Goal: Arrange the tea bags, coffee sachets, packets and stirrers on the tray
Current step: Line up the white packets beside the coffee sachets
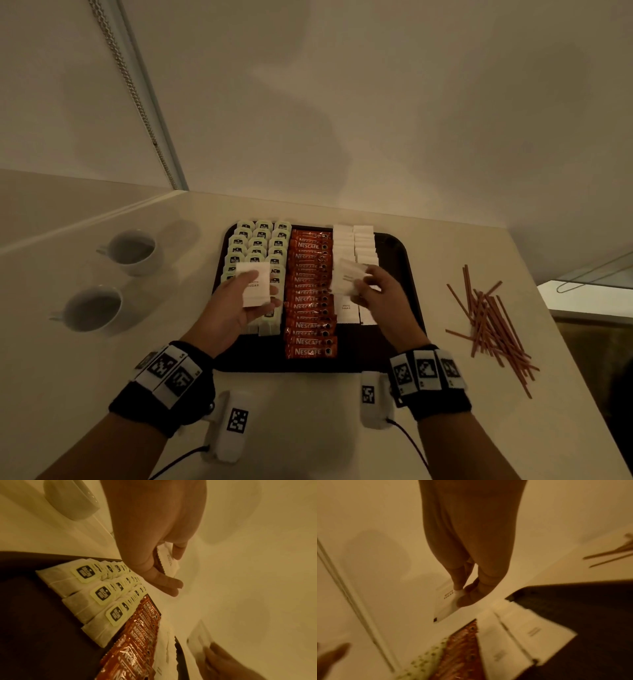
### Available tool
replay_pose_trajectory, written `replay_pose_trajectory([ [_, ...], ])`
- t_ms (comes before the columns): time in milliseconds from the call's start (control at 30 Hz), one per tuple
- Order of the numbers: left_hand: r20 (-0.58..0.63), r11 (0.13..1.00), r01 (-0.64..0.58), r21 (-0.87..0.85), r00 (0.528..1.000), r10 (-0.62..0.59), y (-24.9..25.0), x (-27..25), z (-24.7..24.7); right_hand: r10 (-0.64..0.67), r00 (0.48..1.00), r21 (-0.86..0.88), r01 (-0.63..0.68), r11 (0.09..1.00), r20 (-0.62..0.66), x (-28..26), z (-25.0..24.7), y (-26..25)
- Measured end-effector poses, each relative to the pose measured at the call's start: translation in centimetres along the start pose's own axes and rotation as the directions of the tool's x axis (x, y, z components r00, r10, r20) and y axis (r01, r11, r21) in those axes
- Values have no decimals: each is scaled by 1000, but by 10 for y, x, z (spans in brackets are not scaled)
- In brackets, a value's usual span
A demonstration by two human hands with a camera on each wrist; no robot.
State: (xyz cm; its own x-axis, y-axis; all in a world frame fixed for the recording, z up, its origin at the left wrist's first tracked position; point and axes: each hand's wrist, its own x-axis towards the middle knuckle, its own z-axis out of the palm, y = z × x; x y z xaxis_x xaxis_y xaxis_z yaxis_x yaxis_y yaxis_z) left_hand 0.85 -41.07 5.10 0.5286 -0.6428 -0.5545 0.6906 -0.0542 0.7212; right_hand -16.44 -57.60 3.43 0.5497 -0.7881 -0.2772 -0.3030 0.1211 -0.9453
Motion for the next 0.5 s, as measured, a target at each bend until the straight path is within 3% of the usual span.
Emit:
replay_pose_trajectory([
  [100,-27,1000,-3,-23,1000,3,1,0,-9,58,994,-195,-75,978,-94,2,-20,24],
  [267,-47,1000,-13,-9,999,12,2,-1,-13,141,974,-326,-193,925,-178,5,-27,63],
  [500,-58,1000,1,9,998,0,-1,2,-12,147,963,-338,-219,916,-224,10,-12,77],
])
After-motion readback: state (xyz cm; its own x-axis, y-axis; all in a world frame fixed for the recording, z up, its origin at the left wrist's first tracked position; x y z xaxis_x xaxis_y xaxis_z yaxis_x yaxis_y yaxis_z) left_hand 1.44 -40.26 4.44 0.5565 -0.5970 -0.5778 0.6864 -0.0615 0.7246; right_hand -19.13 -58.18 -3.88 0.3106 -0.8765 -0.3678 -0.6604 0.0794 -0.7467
